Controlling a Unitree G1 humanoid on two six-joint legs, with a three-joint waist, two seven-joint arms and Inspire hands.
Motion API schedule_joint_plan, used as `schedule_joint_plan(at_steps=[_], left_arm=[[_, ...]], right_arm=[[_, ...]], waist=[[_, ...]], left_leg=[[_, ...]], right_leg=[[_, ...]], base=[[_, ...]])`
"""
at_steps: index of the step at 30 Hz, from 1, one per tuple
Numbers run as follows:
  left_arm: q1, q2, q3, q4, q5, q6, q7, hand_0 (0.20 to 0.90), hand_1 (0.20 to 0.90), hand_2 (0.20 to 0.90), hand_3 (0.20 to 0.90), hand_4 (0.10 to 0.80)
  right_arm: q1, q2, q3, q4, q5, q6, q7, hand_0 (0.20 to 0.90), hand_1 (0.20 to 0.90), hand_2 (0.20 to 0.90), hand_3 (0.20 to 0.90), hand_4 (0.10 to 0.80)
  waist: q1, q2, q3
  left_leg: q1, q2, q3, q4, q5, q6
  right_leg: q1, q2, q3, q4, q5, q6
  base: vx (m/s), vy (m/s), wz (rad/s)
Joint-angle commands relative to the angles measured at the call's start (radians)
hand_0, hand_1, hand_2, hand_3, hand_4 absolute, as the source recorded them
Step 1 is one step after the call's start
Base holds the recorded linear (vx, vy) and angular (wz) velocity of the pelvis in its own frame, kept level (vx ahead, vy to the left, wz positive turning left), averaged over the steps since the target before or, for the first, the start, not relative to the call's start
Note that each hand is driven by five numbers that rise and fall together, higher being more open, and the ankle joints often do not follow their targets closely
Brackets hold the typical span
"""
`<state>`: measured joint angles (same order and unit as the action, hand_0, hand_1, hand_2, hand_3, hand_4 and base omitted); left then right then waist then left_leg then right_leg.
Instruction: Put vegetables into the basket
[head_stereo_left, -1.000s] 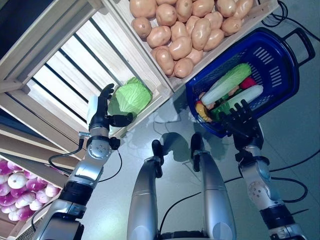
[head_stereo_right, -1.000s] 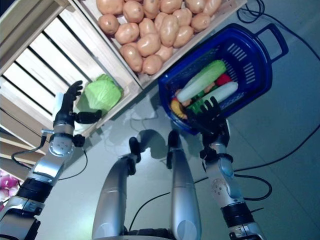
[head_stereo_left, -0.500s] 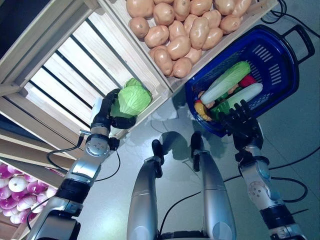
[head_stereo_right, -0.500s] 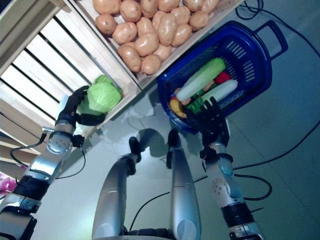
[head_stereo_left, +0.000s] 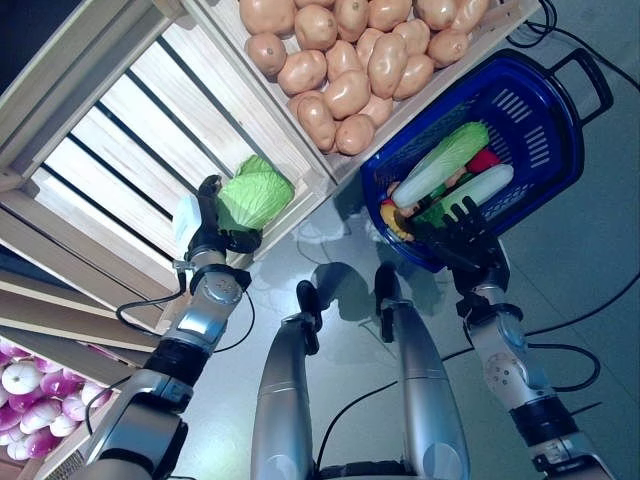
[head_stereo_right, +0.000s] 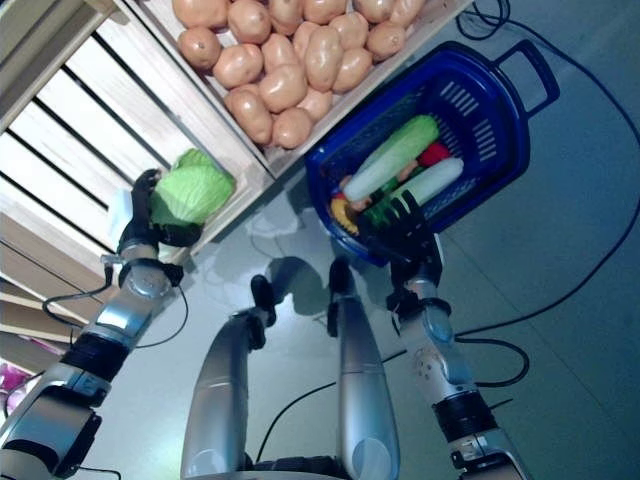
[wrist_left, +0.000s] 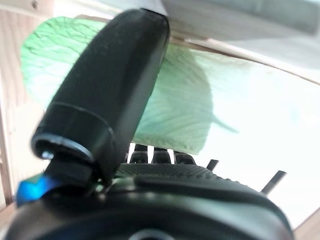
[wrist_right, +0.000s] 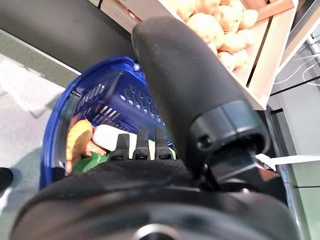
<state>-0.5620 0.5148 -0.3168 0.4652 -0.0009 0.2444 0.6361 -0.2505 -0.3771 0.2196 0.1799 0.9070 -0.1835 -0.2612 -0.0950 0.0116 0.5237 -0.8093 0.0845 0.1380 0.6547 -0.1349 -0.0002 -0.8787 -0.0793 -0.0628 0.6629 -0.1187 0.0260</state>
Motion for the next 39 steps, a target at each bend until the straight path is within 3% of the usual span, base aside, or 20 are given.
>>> schedule_joint_plan(at_steps=[1,5,6,7,8,18,19,23,33,39], left_arm=[[-0.05,0.036,-0.021,0.021,0.107,0.007,0.096,0.9,0.9,0.9,0.9,0.8],[-0.055,0.012,-0.034,0.074,0.127,0.023,0.13,0.9,0.9,0.9,0.9,0.8],[-0.055,0.004,-0.036,0.089,0.135,0.015,0.131,0.606,0.606,0.606,0.606,0.604],[-0.053,0.0,-0.036,0.096,0.137,0.009,0.135,0.547,0.547,0.547,0.547,0.565],[-0.052,-0.003,-0.037,0.1,0.137,0.006,0.142,0.307,0.307,0.307,0.307,0.405],[-0.055,0.006,-0.037,0.104,0.17,-0.047,0.149,0.3,0.3,0.3,0.3,0.4],[-0.065,0.011,-0.034,0.1,0.172,-0.051,0.149,0.3,0.3,0.3,0.3,0.4],[-0.064,0.02,-0.03,0.09,0.178,-0.073,0.157,0.3,0.3,0.3,0.3,0.4],[-0.031,0.061,-0.006,0.031,0.215,-0.226,0.189,0.3,0.3,0.3,0.3,0.4],[0.033,0.071,0.046,-0.073,0.233,-0.339,0.197,0.3,0.3,0.3,0.3,0.4]], right_arm=[[-0.019,0.012,0.021,-0.101,-0.05,-0.067,-0.03,0.9,0.9,0.9,0.9,0.8],[-0.03,0.019,0.04,-0.091,-0.053,-0.073,-0.042,0.9,0.9,0.9,0.9,0.8],[-0.031,0.021,0.045,-0.085,-0.052,-0.082,-0.043,0.9,0.9,0.9,0.9,0.8],[-0.031,0.022,0.045,-0.083,-0.051,-0.084,-0.041,0.9,0.9,0.9,0.9,0.8],[-0.031,0.023,0.046,-0.082,-0.053,-0.084,-0.04,0.9,0.9,0.9,0.9,0.8],[-0.021,0.033,0.039,-0.081,-0.054,-0.084,-0.026,0.9,0.9,0.9,0.9,0.8],[-0.028,0.034,0.035,-0.082,-0.054,-0.085,-0.024,0.9,0.9,0.9,0.9,0.8],[-0.022,0.04,0.033,-0.081,-0.062,-0.091,-0.017,0.9,0.9,0.9,0.9,0.8],[0.011,0.043,0.012,-0.082,-0.054,-0.121,0.01,0.9,0.9,0.9,0.9,0.8],[0.047,0.042,-0.007,-0.091,-0.073,-0.124,0.011,0.9,0.9,0.9,0.9,0.8]], waist=[[-0.004,-0.033,-0.004],[-0.007,-0.04,-0.004],[-0.007,-0.041,-0.004],[-0.006,-0.042,-0.004],[-0.006,-0.042,-0.004],[-0.004,-0.042,-0.004],[-0.005,-0.042,-0.004],[-0.004,-0.043,-0.004],[0.005,-0.05,-0.004],[0.023,-0.045,-0.004]], left_leg=[[-0.034,-0.007,-0.001,-0.027,0.039,-0.003],[-0.025,-0.01,-0.001,-0.037,0.039,-0.005],[-0.024,-0.011,-0.002,-0.036,0.037,-0.005],[-0.026,-0.012,-0.003,-0.032,0.036,-0.007],[-0.026,-0.012,-0.004,-0.031,0.035,-0.008],[-0.003,-0.015,-0.007,-0.041,0.033,-0.014],[-0.019,-0.015,-0.001,-0.058,0.067,-0.008],[0.013,-0.018,-0.002,-0.088,0.076,-0.012],[0.199,-0.03,-0.012,-0.264,0.133,-0.034],[0.345,-0.052,-0.016,-0.34,0.137,-0.035]], right_leg=[[0.029,-0.024,-0.038,-0.008,0.027,0.019],[0.036,-0.018,-0.035,-0.018,0.028,0.02],[0.036,-0.017,-0.034,-0.017,0.027,0.02],[0.036,-0.017,-0.033,-0.016,0.027,0.02],[0.035,-0.016,-0.033,-0.014,0.027,0.021],[0.06,-0.014,-0.035,-0.021,0.021,0.021],[0.045,-0.015,-0.038,-0.039,0.051,0.013],[0.075,-0.012,-0.037,-0.068,0.058,0.015],[0.269,0.007,-0.043,-0.243,0.085,0.026],[0.425,-0.014,-0.07,-0.328,0.089,0.031]], base=[[0.0,0.0,0.0],[0.0,0.0,0.0],[0.0,0.0,0.0],[0.0,0.0,0.0],[0.0,0.0,0.0],[-0.008,0.001,0.0],[-0.079,0.01,0.01],[-0.021,0.002,0.0],[-0.002,0.004,0.01],[0.003,0.026,0.02]])
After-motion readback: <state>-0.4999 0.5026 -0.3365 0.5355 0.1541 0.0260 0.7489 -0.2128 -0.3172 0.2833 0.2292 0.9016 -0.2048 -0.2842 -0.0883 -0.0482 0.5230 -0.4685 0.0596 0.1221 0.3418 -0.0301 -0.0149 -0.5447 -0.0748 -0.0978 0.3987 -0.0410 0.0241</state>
